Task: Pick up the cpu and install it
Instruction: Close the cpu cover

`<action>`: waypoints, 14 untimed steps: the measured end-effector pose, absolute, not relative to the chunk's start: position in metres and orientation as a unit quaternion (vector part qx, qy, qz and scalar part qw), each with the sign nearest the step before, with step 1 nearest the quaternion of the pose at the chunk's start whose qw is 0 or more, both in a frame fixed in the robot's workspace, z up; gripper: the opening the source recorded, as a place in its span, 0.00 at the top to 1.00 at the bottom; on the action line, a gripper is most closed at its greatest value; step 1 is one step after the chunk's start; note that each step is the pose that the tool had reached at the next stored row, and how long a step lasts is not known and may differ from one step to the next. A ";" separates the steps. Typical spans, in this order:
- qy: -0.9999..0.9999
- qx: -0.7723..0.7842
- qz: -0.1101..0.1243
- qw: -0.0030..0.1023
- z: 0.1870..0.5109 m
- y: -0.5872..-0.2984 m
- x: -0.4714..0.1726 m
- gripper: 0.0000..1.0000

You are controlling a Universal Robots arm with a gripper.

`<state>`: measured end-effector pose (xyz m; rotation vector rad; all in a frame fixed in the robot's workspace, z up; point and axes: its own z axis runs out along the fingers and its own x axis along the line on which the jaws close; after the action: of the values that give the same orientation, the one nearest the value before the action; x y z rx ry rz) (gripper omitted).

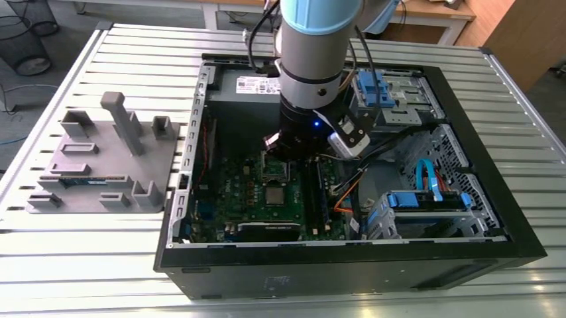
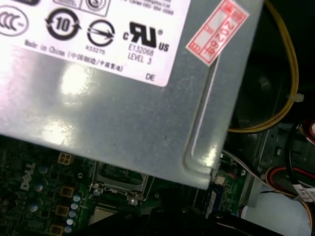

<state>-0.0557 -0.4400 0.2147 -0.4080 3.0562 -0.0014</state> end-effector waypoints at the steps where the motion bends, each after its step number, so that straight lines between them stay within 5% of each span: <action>1: 0.991 -0.132 0.000 0.029 0.215 -0.440 -0.055 0.89; 14: 0.991 -0.133 0.000 0.029 0.215 -0.439 -0.046 0.89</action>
<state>-0.0461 -0.4392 0.2147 -0.4113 3.0558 -0.0014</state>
